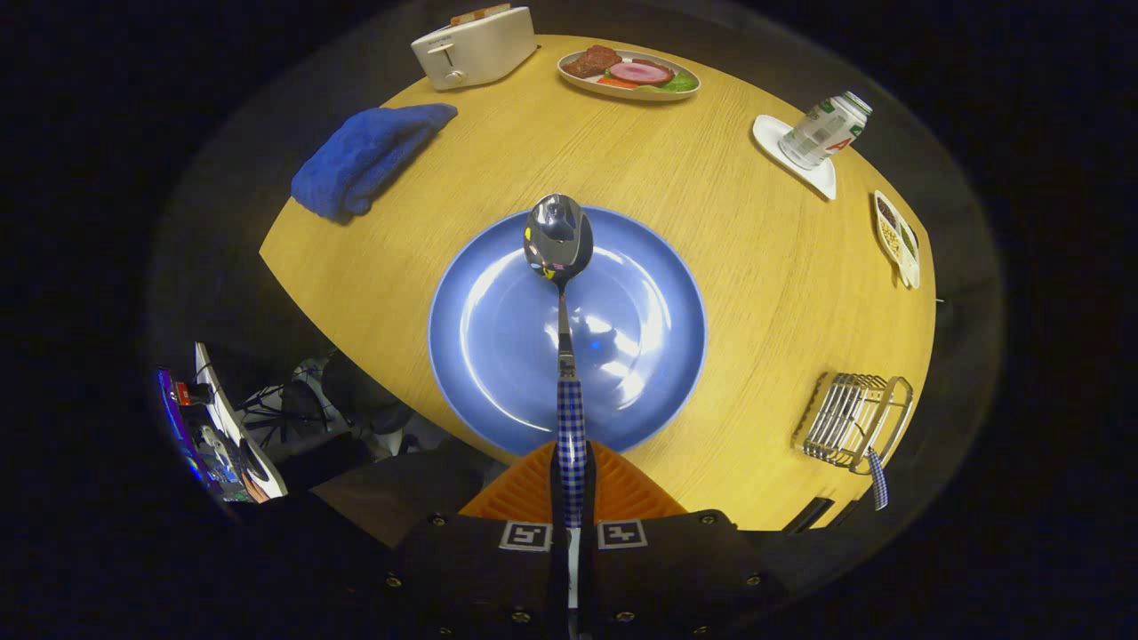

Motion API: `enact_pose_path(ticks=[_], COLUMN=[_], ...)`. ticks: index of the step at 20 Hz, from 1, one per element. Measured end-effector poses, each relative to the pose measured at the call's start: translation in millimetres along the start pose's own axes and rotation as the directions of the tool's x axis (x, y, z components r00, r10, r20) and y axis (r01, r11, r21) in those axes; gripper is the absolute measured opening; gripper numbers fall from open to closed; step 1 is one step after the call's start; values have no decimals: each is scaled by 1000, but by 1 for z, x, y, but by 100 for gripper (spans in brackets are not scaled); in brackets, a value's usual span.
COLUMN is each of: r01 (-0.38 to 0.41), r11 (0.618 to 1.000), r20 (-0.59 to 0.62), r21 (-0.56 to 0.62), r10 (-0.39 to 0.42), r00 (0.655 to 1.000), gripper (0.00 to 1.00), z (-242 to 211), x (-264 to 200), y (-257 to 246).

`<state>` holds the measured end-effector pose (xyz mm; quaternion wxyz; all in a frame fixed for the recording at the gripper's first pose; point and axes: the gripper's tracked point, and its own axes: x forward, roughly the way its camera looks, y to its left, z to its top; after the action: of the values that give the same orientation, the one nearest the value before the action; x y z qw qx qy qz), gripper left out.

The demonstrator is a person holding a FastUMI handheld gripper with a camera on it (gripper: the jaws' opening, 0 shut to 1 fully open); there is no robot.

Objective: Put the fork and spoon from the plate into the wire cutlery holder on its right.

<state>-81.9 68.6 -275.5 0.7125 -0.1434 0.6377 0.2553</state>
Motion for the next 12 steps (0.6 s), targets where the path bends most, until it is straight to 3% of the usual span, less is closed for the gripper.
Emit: enact_pose_path(ticks=[12], r01=[162], r11=[982], r20=[-34], r21=[101], r10=[-160], r00=[987], gripper=[5], z=[-60], x=[-68], y=[-92])
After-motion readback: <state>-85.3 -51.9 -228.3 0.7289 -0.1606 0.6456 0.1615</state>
